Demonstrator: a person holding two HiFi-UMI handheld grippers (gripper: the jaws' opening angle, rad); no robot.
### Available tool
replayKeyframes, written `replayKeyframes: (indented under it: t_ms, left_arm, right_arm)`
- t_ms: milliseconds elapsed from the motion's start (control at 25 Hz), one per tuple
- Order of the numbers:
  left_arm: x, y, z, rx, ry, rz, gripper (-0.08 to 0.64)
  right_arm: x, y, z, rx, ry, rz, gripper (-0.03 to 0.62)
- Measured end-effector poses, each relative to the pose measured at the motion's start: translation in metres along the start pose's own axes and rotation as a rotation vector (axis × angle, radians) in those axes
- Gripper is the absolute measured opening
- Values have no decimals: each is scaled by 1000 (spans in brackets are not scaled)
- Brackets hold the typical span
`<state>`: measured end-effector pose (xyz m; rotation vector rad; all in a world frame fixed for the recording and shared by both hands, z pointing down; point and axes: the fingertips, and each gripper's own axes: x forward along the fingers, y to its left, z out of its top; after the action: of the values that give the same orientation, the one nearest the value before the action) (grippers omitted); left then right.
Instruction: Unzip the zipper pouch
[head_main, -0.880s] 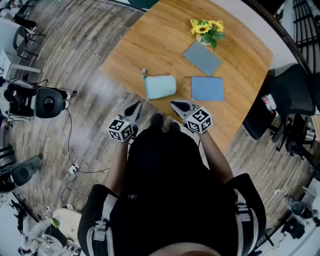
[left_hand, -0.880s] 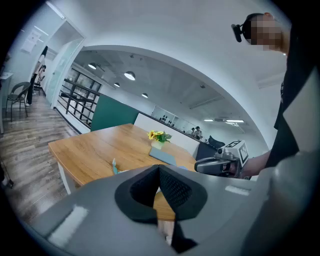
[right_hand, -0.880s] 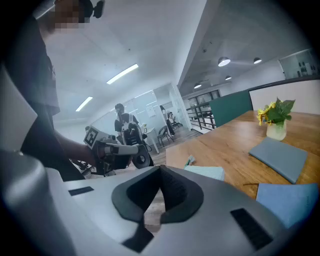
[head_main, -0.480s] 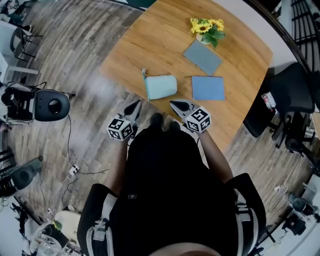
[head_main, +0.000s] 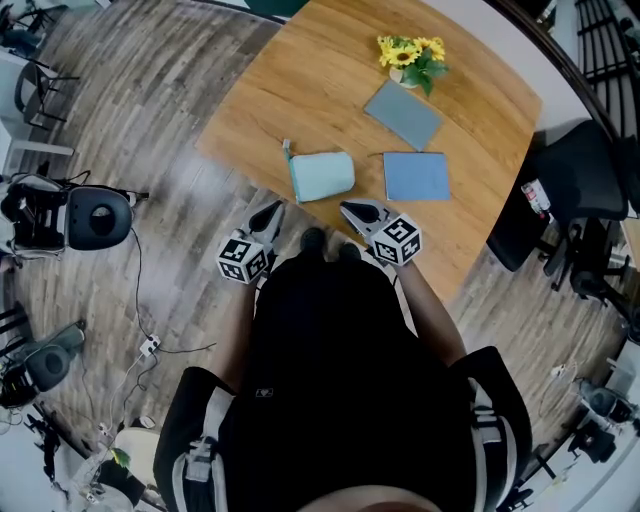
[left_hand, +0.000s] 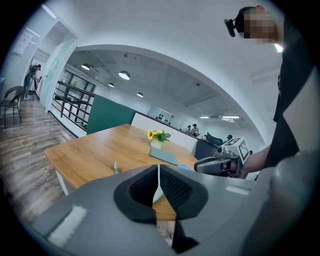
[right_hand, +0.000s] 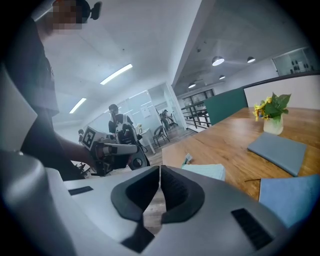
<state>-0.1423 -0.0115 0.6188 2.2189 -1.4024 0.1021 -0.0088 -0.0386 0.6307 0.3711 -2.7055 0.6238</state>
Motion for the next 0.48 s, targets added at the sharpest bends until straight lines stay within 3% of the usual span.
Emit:
replayKeyframes:
  t_ms: [160, 480]
  left_arm:
    - [2, 3, -1, -8, -1, -4, 51]
    - [5, 6, -7, -9, 19, -11, 129]
  right_arm:
    - [3, -3, -6, 9, 12, -8, 49]
    - [12, -4, -27, 12, 65, -7, 192]
